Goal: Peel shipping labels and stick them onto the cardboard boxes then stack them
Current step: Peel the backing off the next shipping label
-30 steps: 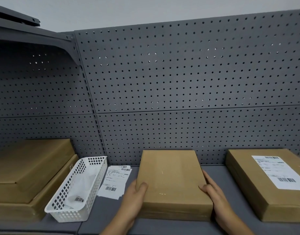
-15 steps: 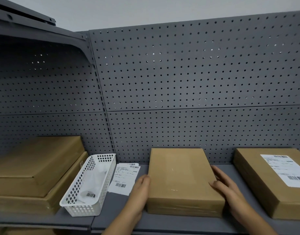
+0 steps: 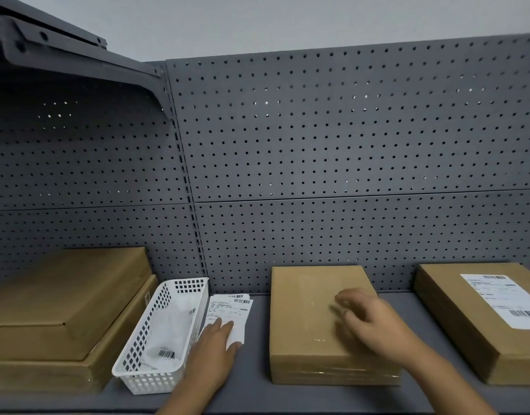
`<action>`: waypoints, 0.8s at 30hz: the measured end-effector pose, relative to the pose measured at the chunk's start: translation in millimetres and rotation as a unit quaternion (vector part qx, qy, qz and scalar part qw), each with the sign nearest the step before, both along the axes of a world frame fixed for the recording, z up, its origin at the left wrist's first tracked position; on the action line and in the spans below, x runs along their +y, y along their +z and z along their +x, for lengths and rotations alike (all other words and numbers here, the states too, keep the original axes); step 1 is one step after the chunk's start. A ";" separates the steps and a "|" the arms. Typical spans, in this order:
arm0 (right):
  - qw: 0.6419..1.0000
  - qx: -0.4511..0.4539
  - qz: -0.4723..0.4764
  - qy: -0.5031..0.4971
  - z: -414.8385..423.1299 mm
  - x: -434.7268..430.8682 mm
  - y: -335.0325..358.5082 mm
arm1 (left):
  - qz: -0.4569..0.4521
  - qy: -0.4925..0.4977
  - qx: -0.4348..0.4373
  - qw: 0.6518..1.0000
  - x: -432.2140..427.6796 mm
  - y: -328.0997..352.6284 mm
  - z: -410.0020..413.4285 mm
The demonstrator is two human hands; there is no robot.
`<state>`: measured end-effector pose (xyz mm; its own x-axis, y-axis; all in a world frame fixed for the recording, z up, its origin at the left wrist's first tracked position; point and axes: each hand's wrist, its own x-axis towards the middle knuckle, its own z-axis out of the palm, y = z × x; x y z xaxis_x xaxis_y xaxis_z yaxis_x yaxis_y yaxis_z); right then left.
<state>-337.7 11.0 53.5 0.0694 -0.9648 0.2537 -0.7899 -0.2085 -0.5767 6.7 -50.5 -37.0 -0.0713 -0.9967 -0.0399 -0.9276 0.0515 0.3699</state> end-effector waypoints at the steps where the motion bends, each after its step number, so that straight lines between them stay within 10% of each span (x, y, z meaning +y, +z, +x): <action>1: 0.999 0.032 0.004 -0.003 4.0 -0.1 -1.6 | 0.000 0.000 0.000 1.000 -0.9 -1.0 0.7; 6: 0.990 0.141 -0.007 -0.022 20.0 8.7 -6.1 | -0.035 -0.019 -0.046 0.998 -1.6 1.0 -2.9; 24: 0.999 0.039 0.009 -0.013 8.8 2.7 -23.0 | -0.070 -0.008 -0.145 0.987 6.0 48.0 -18.8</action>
<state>-328.9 13.7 30.4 0.0632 -0.9709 0.2308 -0.8380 -0.1772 -0.5161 -12.1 -44.5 11.0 -0.0920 -0.9927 0.0777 -0.9922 0.0980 0.0772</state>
